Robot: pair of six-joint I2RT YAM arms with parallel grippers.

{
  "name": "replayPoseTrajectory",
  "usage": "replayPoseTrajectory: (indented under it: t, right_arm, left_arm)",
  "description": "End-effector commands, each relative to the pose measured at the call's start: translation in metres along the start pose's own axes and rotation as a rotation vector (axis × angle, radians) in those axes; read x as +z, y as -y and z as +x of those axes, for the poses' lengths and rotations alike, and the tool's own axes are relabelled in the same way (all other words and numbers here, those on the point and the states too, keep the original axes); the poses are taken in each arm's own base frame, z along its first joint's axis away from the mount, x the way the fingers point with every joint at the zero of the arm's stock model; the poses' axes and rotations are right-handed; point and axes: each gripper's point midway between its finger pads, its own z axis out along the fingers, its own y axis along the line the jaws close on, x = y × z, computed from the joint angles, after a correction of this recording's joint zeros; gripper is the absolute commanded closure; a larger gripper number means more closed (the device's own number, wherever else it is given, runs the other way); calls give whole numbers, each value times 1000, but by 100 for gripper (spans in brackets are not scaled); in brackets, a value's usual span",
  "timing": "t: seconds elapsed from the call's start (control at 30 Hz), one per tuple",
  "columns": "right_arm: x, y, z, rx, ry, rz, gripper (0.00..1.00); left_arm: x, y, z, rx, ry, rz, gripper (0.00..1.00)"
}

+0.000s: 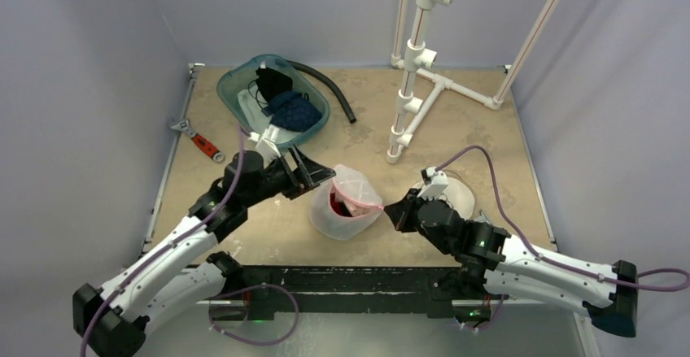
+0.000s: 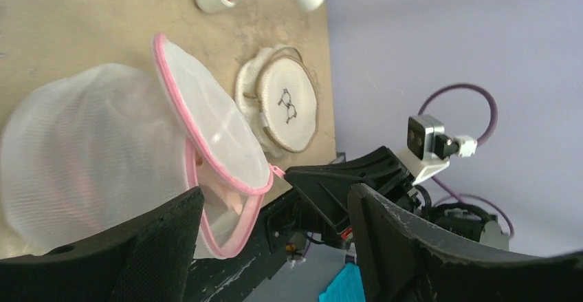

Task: Unzip the laundry bag and remove the bra
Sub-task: Unzip the laundry bag at the center of the board.

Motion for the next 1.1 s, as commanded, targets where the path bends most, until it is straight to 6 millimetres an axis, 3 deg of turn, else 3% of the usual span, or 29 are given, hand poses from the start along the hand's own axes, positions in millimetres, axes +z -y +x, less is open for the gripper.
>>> replayPoseTrajectory:
  t: [0.0, 0.13, 0.43, 0.6, 0.73, 0.87, 0.93, 1.07]
  right_arm:
    - [4, -12, -1, -27, 8, -49, 100]
    - [10, -14, 3, -35, -5, -53, 100]
    - [13, -14, 3, -40, -5, -42, 100]
    - [16, -11, 6, -46, -9, -24, 100]
    - [18, -12, 7, -40, -14, -20, 100]
    - [17, -14, 5, -40, -11, -27, 100]
    - [16, -13, 5, -42, -12, -26, 100]
    - [14, -12, 4, -40, -9, -28, 100]
  left_arm:
    - [-44, -22, -20, -41, 110, -289, 25]
    - [-65, -12, -24, -140, 144, -329, 25]
    - [-74, -18, -7, -318, 185, -348, 25]
    - [-35, -8, 32, -246, 137, -360, 26]
    - [-10, 19, 76, -161, 150, -364, 23]
    - [1, 24, 75, -234, 200, -316, 22]
    - [7, 20, 77, -253, 214, -336, 17]
    - [26, 8, 88, -281, 225, -374, 16]
